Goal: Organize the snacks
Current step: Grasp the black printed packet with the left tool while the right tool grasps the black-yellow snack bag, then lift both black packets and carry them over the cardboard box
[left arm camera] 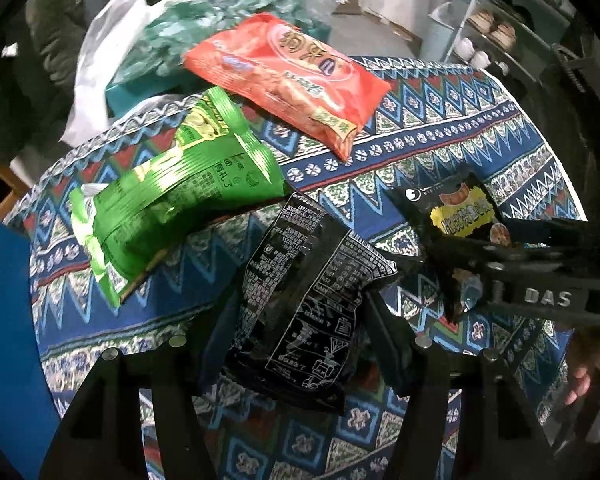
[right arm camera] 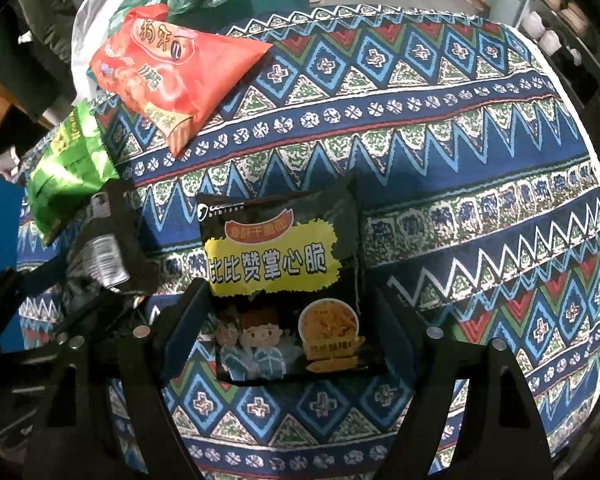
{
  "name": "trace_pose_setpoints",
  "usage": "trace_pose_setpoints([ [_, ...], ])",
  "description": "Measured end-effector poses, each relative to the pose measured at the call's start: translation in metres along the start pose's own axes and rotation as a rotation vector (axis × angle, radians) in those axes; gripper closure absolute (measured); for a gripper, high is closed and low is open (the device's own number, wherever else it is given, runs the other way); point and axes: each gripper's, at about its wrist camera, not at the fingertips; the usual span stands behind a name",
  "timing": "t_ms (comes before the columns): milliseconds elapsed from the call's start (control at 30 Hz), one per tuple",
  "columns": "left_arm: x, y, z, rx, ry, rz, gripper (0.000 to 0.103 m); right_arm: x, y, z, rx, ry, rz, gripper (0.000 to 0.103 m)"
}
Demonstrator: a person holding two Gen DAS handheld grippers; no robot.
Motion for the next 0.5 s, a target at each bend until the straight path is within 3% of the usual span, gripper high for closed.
trace_pose_setpoints([
  [300, 0.004, 0.031, 0.002, 0.007, 0.025, -0.045, 0.039, 0.008, -0.02, 0.04, 0.148, 0.136, -0.055, 0.023],
  [333, 0.004, 0.032, 0.001, 0.007, 0.026, -0.047, 0.039, 0.009, -0.02, 0.043, 0.146, 0.14, -0.064, 0.024],
  [400, 0.007, 0.039, 0.0, 0.004, 0.03, -0.053, 0.039, 0.011, -0.021, 0.045, 0.136, 0.134, -0.074, 0.034],
  [500, 0.011, 0.05, 0.001, -0.006, 0.029, -0.064, 0.039, 0.012, -0.019, 0.047, 0.111, 0.11, -0.062, 0.036],
])
Point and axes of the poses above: each gripper's, at about its wrist camera, not at the fingertips, and y roughly against the way its jaws point, z to its left, x to its underside, and after that the axes turned 9 degrees about -y, right-handed
